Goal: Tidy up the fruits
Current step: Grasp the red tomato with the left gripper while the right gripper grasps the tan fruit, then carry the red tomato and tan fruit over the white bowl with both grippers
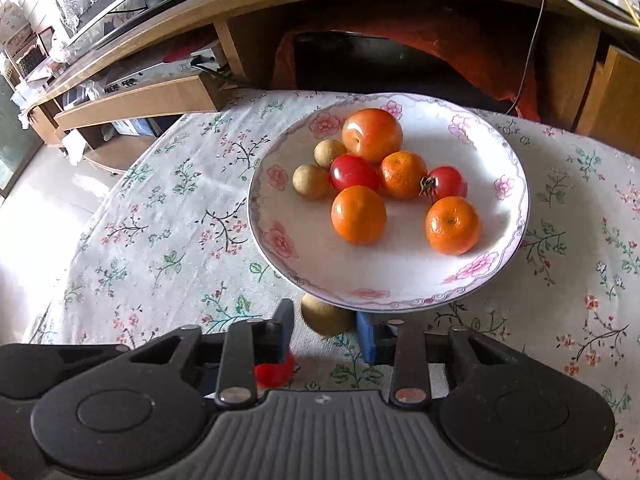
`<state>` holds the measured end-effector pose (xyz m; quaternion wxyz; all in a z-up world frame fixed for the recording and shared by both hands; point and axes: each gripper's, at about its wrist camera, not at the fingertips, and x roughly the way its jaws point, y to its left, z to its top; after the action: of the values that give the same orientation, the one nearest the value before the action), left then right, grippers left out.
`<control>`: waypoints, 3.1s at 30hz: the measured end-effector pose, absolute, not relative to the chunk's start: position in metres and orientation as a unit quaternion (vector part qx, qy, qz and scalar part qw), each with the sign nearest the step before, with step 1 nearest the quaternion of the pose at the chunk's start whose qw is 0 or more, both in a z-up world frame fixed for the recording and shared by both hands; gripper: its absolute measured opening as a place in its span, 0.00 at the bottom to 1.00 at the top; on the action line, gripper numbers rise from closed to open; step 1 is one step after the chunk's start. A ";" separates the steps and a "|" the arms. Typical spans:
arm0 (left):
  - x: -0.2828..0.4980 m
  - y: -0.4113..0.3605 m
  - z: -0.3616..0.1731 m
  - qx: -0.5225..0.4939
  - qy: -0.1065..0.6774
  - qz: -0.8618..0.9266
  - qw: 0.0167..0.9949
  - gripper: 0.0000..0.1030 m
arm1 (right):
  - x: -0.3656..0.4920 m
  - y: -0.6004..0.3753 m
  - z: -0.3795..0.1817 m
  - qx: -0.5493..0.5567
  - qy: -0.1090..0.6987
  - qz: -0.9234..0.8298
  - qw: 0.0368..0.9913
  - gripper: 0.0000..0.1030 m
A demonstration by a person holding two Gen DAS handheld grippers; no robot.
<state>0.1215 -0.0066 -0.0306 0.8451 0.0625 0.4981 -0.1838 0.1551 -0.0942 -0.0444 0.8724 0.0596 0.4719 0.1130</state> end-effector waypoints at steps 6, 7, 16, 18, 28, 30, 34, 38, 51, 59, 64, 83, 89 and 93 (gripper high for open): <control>0.121 -0.012 -0.031 0.080 0.497 -0.185 0.844 0.34 | 0.142 -0.103 -0.038 0.017 0.482 0.108 0.869 0.29; 0.122 -0.013 -0.031 0.083 0.497 -0.184 0.844 0.34 | 0.139 -0.107 -0.037 0.012 0.485 0.105 0.868 0.29; 0.137 -0.018 -0.018 0.080 0.504 -0.182 0.840 0.37 | 0.109 -0.135 -0.027 -0.028 0.519 0.081 0.850 0.29; 0.141 -0.018 -0.018 0.071 0.509 -0.181 0.838 0.37 | 0.107 -0.138 -0.027 -0.030 0.522 0.081 0.849 0.29; 0.150 -0.029 -0.027 0.075 0.520 -0.166 0.835 0.36 | 0.110 -0.139 -0.036 -0.026 0.533 0.091 0.841 0.29; 0.152 -0.030 -0.029 0.085 0.518 -0.166 0.835 0.34 | 0.111 -0.139 -0.036 -0.027 0.533 0.092 0.841 0.29; 0.155 -0.033 -0.030 0.093 0.519 -0.170 0.833 0.33 | 0.112 -0.139 -0.037 -0.028 0.534 0.096 0.840 0.29; 0.152 -0.035 -0.030 0.114 0.516 -0.175 0.831 0.33 | 0.114 -0.140 -0.037 -0.030 0.534 0.099 0.839 0.29; 0.123 -0.029 -0.016 0.120 0.519 -0.181 0.827 0.33 | 0.107 -0.131 -0.035 -0.065 0.535 0.105 0.836 0.29; 0.109 -0.024 -0.014 0.117 0.523 -0.177 0.825 0.33 | 0.087 -0.130 -0.029 -0.068 0.530 0.108 0.838 0.29; 0.104 -0.029 -0.013 0.119 0.519 -0.185 0.826 0.33 | 0.080 -0.134 -0.026 -0.063 0.529 0.104 0.840 0.29; 0.119 -0.029 0.002 0.085 0.496 -0.189 0.843 0.33 | 0.096 -0.135 -0.012 -0.058 0.518 0.101 0.847 0.29; 0.121 -0.029 0.004 0.079 0.494 -0.190 0.845 0.33 | 0.100 -0.136 -0.008 -0.054 0.513 0.100 0.851 0.29; 0.123 -0.030 0.008 0.073 0.489 -0.195 0.847 0.31 | 0.102 -0.139 -0.006 -0.050 0.510 0.098 0.853 0.29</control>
<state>0.1226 -0.0297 0.0084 0.8471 0.0729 0.4890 -0.1949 0.1021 -0.1387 -0.0059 0.8532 -0.0505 0.5098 0.0981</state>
